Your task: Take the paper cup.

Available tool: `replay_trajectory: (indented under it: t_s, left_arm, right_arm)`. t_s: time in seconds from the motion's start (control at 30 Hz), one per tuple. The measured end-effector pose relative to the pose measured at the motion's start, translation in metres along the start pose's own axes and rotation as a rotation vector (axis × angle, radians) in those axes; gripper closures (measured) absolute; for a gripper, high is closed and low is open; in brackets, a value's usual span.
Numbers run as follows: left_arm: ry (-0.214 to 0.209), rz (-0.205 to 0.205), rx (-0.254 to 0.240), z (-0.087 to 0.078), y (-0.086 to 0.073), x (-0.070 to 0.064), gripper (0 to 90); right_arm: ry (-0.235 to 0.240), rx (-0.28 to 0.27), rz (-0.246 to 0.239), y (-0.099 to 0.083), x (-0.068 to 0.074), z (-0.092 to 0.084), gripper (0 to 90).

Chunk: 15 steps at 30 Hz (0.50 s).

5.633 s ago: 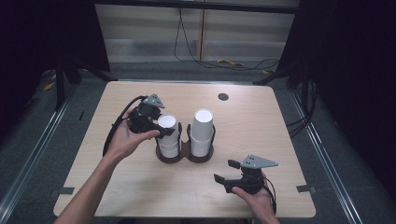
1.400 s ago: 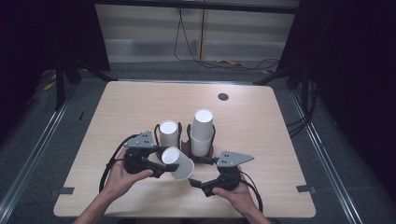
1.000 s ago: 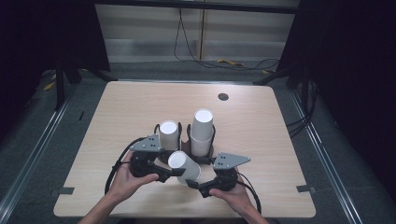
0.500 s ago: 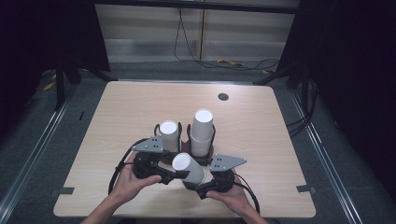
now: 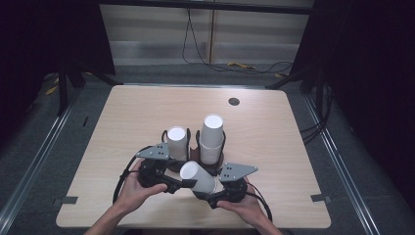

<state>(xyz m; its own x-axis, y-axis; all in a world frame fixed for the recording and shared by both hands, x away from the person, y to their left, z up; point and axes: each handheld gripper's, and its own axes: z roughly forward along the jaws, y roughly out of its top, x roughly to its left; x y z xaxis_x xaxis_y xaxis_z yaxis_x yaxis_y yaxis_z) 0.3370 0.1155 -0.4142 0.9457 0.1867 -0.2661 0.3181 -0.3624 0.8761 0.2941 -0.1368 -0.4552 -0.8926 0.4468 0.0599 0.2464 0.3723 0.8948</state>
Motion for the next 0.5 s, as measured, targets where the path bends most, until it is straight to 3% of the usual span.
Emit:
replay_trajectory:
  t_s: [0.2,0.27,0.4,0.47,0.5]
  left_arm:
    - [-0.011,0.001,0.003,0.0011,-0.0012,0.0004,32.4]
    - [-0.025,-0.007,0.004,0.0011,-0.0017,0.0011,26.3]
    - [-0.012,0.001,-0.008,-0.0018,-0.0021,0.0021,22.5]
    - [0.024,0.001,-0.022,-0.0044,-0.0028,0.0027,20.8]
    - [0.023,-0.008,-0.022,-0.0054,-0.0034,0.0037,19.2]
  right_arm:
    - [0.016,0.01,0.02,0.0008,-0.0004,-0.0011,24.8]
    - [0.016,0.013,0.027,0.0011,-0.001,-0.0014,24.9]
    - [0.014,0.015,0.041,0.0026,-0.0035,-0.0025,25.1]
    - [0.015,0.016,0.046,0.0032,-0.0043,-0.0034,25.1]
    - [0.014,0.018,0.048,0.0034,-0.0046,-0.004,25.1]
